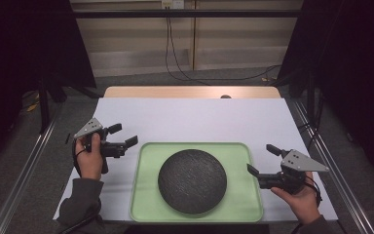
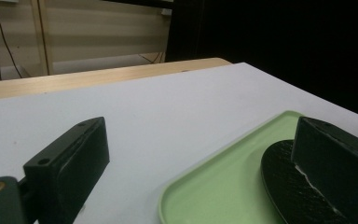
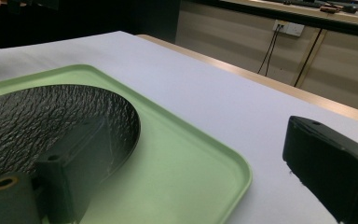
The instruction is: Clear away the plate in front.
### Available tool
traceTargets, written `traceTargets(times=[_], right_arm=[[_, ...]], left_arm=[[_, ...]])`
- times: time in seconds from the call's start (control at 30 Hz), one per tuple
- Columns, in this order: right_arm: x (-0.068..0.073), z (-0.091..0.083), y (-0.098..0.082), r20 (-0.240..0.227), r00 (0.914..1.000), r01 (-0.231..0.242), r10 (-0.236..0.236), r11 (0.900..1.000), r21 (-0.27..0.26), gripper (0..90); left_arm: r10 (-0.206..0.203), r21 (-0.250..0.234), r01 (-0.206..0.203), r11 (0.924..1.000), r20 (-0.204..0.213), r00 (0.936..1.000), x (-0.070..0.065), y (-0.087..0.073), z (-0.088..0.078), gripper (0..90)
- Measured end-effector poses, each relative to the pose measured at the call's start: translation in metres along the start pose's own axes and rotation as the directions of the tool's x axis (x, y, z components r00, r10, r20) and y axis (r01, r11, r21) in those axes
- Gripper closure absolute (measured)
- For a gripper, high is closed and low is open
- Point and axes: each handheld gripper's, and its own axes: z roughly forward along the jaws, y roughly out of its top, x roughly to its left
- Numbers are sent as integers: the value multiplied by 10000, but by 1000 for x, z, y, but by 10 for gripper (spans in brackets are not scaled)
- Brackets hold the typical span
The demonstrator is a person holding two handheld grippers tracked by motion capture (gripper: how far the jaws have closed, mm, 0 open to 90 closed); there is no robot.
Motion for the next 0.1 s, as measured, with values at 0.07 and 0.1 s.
traceTargets(times=[0.07, 0.1], right_arm=[[0, 1, -1, 52, 10000, -20, 19, 10000, 51, 76], [0, 1, -1, 52, 10000, -20, 19, 10000, 51, 76]], left_arm=[[11, -32, -11, 10000, 31, 10000, 0, 0, 0, 38], [51, -45, -51, 10000, 142, 9999, 1, -1, 0, 38]])
